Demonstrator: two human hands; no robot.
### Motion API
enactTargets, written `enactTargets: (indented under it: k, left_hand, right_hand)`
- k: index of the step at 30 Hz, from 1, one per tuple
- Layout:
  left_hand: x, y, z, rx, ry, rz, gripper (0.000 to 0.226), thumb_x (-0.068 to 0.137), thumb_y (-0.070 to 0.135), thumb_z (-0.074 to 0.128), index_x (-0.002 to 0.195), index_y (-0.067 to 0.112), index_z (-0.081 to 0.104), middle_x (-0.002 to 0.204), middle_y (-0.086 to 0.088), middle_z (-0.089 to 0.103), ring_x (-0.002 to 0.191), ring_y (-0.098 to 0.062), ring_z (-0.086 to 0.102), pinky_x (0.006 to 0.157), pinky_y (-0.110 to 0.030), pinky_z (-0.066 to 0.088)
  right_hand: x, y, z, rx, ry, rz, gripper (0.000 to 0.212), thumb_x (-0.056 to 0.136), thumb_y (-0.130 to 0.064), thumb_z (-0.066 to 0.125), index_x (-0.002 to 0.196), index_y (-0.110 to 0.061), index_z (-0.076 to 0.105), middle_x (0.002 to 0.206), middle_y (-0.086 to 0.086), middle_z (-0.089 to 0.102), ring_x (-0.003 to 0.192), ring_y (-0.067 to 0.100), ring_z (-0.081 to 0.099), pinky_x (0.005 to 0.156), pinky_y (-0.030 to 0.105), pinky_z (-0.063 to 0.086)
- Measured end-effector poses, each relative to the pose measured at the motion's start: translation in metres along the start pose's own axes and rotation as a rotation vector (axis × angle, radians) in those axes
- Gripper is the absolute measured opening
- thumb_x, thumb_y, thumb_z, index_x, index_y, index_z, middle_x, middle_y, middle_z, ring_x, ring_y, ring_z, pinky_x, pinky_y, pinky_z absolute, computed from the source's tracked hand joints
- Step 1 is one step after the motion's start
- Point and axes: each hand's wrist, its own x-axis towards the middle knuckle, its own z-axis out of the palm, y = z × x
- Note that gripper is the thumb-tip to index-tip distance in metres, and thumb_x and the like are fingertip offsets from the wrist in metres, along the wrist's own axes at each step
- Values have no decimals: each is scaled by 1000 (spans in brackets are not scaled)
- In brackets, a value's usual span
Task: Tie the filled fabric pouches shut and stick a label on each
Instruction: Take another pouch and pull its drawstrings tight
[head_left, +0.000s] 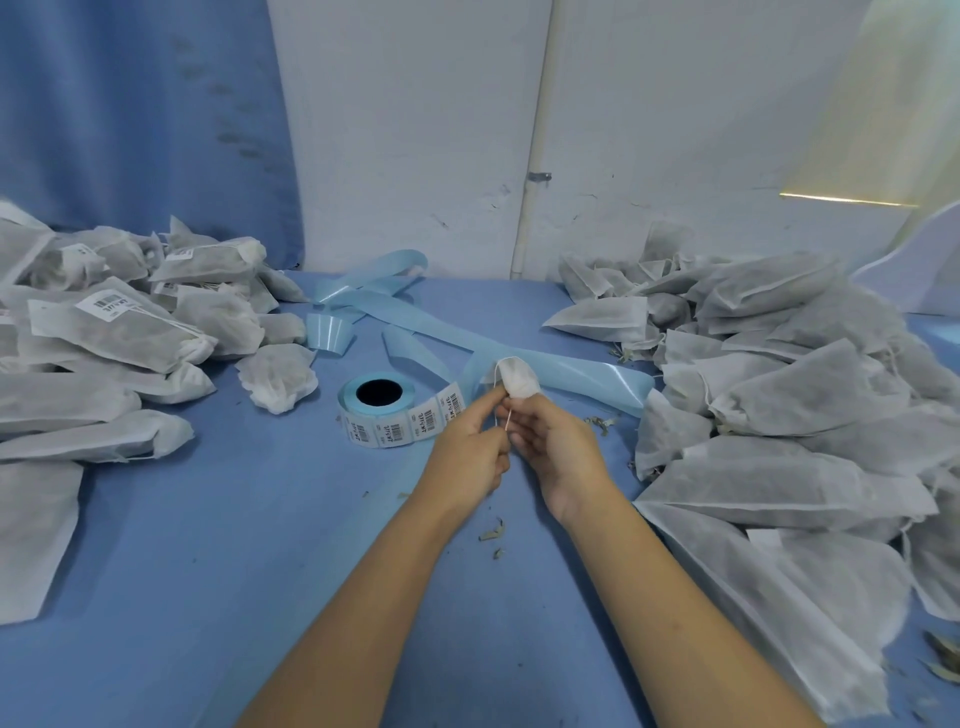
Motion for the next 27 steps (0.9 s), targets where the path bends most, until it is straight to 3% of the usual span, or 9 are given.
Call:
enactTargets:
  k: [4, 7, 8, 11, 14, 18, 21, 24, 27]
  left_hand:
    - [-1, -1, 1, 24, 45, 8, 58, 87, -8, 38, 115, 39, 58, 46, 2, 44, 39, -9, 38, 38, -20, 33]
    - [-5, -6, 2, 313, 169, 101, 28, 95, 9, 48, 117, 21, 61, 83, -18, 65, 62, -10, 59, 59, -24, 45]
    - [-6, -8, 1, 435, 214, 140, 20, 96, 15, 49, 110, 20, 62, 81, -13, 63, 66, -6, 58, 61, -22, 42]
    - [-7, -9, -2, 787, 329, 162, 16, 97, 25, 44, 96, 22, 60, 75, 6, 57, 78, -18, 57, 66, -32, 42]
    - [-9, -7, -5, 914, 504, 144, 15, 95, 23, 41, 88, 19, 53, 80, 6, 58, 73, -20, 53, 61, -32, 35]
    - [-13, 0, -7, 893, 637, 175, 18, 95, 25, 41, 102, 17, 56, 108, 3, 54, 70, -24, 53, 61, -32, 35]
    - [-15, 2, -5, 819, 614, 309, 30, 97, 20, 43, 122, 23, 57, 133, 8, 46, 83, -20, 59, 67, -32, 41]
    - [-13, 4, 5, 551, 537, 411, 30, 96, 8, 41, 117, 17, 60, 123, 5, 57, 91, -17, 59, 76, -32, 46]
    - [-12, 5, 19, 215, 415, 219, 24, 97, 6, 37, 103, 21, 56, 103, -4, 67, 74, -25, 66, 65, -34, 53]
  right_hand:
    - [2, -1, 0, 105, -33, 50, 12, 89, -7, 57, 87, -9, 69, 78, 1, 73, 73, 6, 69, 66, 15, 53]
    - [3, -5, -2, 232, -65, 94, 13, 94, -10, 51, 88, -9, 63, 75, 1, 73, 72, 11, 71, 67, 21, 56]
    - [3, -7, -3, 246, -60, 92, 14, 95, -10, 50, 87, -10, 61, 72, 0, 72, 69, 11, 71, 65, 21, 57]
    - [5, -12, -5, 323, -12, 39, 20, 97, -10, 49, 78, -11, 58, 63, -2, 58, 57, 10, 63, 59, 22, 54]
    - [7, -13, -8, 352, 42, -18, 23, 97, -8, 48, 75, -10, 55, 60, -1, 50, 53, 11, 50, 58, 21, 53]
    - [8, -9, -7, 302, 56, -52, 20, 97, -8, 49, 78, -10, 57, 57, -2, 56, 49, 8, 53, 56, 19, 53]
    - [6, -6, -6, 107, 13, -79, 13, 95, -13, 53, 86, -13, 63, 67, -6, 69, 64, 6, 62, 65, 17, 52]
    - [5, -1, -3, -29, -12, -90, 10, 91, -16, 57, 87, -16, 67, 79, -8, 70, 72, 3, 61, 68, 16, 46]
    - [1, 1, 1, -56, -43, -56, 10, 90, -16, 59, 91, -12, 67, 87, 3, 66, 65, 7, 56, 59, 18, 42]
